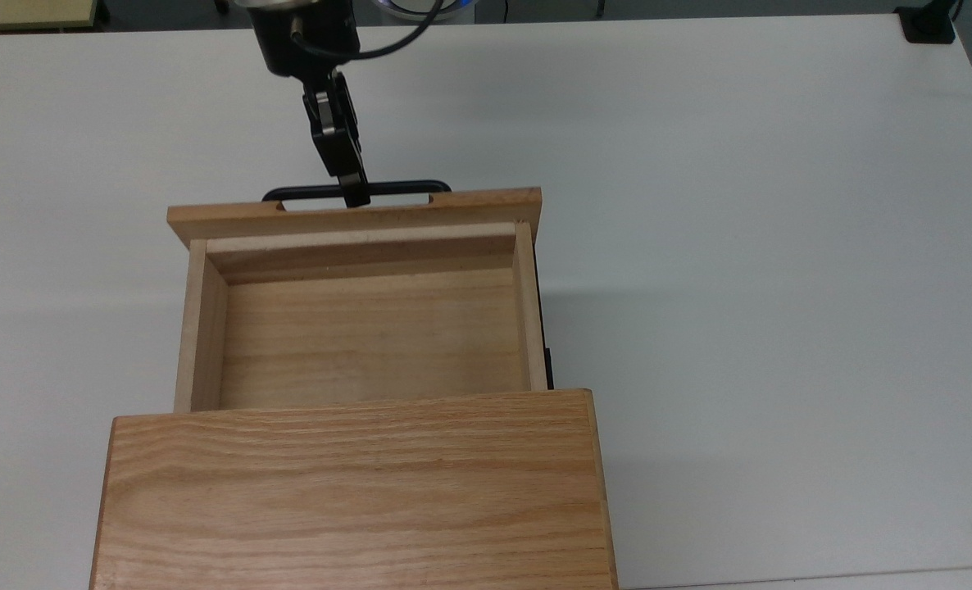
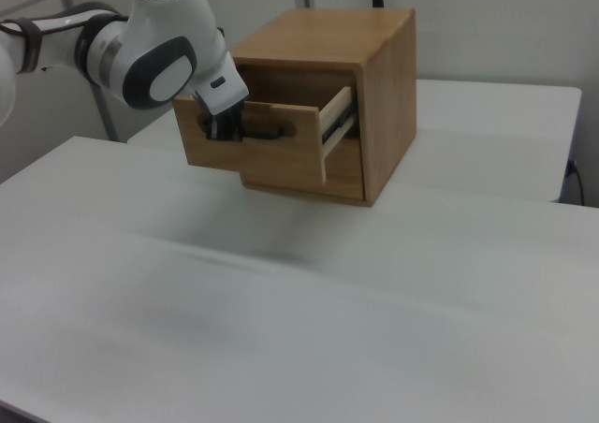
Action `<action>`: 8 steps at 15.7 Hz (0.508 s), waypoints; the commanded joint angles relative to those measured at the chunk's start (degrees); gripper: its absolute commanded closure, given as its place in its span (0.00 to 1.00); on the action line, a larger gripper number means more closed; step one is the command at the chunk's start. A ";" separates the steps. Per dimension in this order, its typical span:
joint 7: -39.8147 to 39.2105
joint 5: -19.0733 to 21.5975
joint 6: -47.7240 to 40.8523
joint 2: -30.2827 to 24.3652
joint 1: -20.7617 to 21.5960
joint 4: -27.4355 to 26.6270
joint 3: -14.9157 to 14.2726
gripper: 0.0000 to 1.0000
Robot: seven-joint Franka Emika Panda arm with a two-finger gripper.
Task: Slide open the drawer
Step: 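Pull the handle outward, sliding the upper drawer out of the cabinet, then open the gripper, release the handle and lift the gripper away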
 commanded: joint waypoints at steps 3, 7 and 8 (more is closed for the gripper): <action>-5.98 1.97 -3.25 -8.62 0.62 -3.84 -0.22 0.86; -6.07 1.97 -4.74 -9.08 0.53 -4.38 -0.30 0.43; -6.07 1.88 -4.83 -9.08 0.44 -4.29 -0.30 0.00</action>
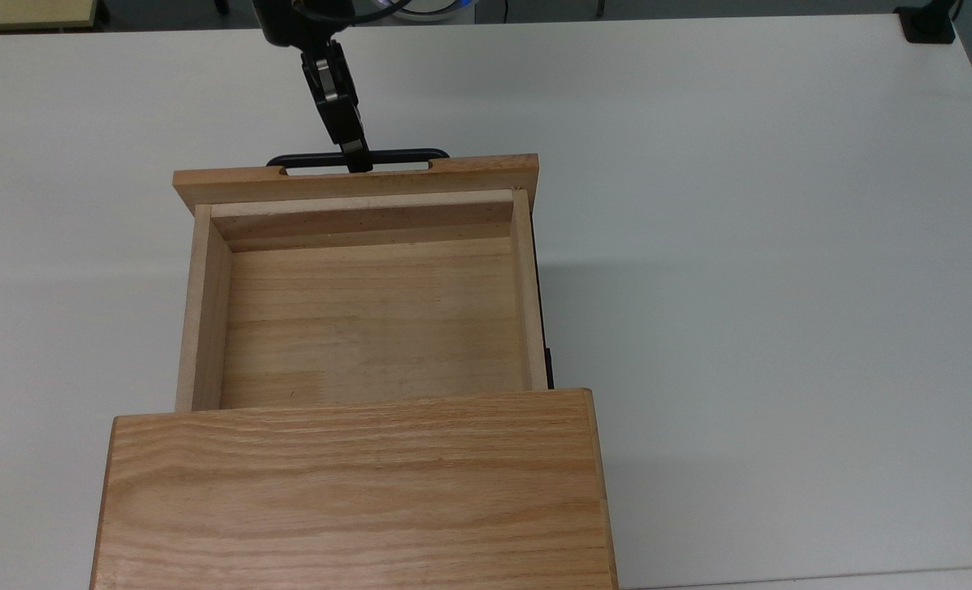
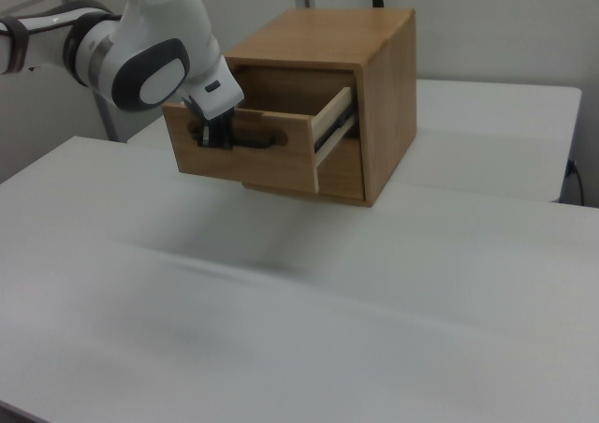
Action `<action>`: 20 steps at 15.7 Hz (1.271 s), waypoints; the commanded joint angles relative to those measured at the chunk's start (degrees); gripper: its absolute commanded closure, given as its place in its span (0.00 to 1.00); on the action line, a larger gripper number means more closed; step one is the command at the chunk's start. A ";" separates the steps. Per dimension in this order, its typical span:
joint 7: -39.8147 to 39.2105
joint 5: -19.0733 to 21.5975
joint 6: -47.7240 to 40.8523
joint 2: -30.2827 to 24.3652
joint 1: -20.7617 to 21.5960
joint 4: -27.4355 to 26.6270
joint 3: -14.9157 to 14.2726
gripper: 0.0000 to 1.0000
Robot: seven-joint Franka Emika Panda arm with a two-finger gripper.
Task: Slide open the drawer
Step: 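Open the gripper, release the handle and lift the gripper away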
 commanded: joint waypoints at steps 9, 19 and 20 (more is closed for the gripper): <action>-33.04 -4.87 -19.54 -5.13 1.21 5.74 1.53 0.00; -59.64 -28.28 -43.48 4.89 -7.48 19.64 17.35 0.00; -59.47 -28.28 -43.05 4.89 -7.84 19.64 17.62 0.00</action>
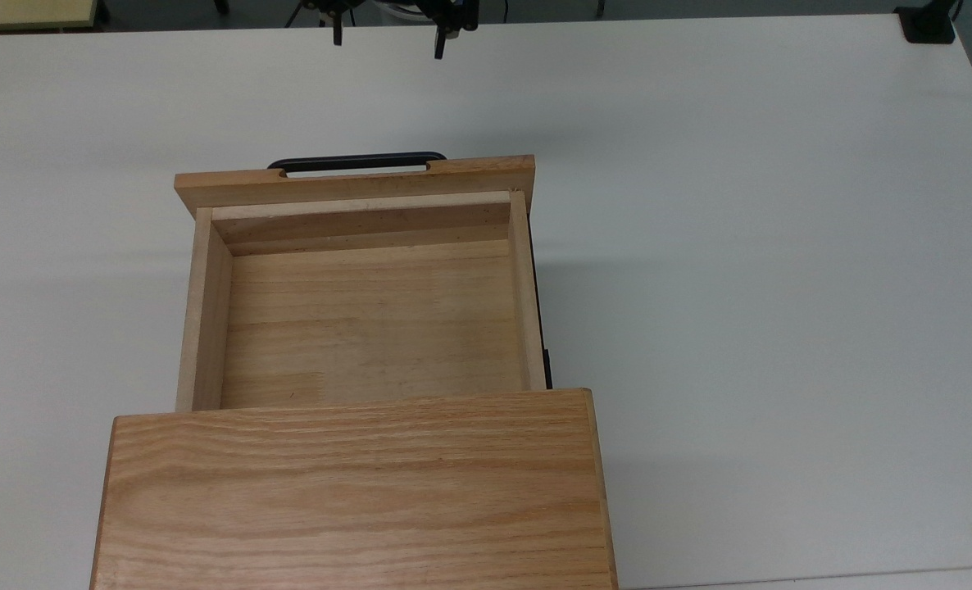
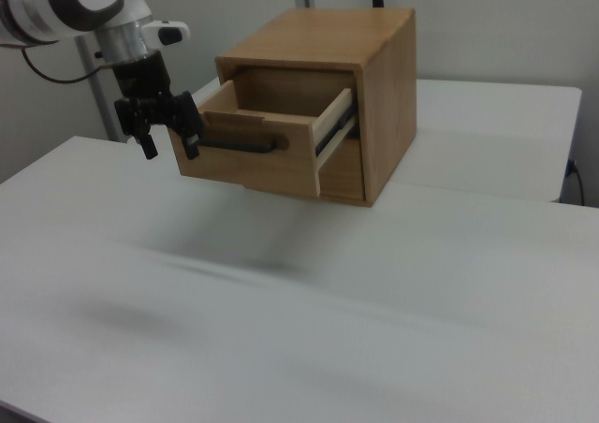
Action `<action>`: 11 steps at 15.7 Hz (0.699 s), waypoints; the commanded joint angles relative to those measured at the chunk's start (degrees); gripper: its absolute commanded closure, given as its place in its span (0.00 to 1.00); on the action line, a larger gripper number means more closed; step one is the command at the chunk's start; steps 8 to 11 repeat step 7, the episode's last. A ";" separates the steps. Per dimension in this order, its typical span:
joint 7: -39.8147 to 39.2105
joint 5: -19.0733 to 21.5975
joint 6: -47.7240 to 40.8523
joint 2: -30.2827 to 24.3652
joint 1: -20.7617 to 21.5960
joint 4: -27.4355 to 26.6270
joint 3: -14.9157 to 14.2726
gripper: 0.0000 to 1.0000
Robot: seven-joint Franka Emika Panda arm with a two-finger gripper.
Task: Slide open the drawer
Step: 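Open the gripper, release the handle and lift the gripper away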
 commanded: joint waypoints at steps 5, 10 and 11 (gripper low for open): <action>-4.01 0.88 -1.46 2.42 -6.12 4.33 2.76 0.00; -3.74 2.03 -1.01 2.15 -6.39 4.33 2.41 0.00; -3.74 2.03 -1.01 2.15 -6.39 4.33 2.41 0.00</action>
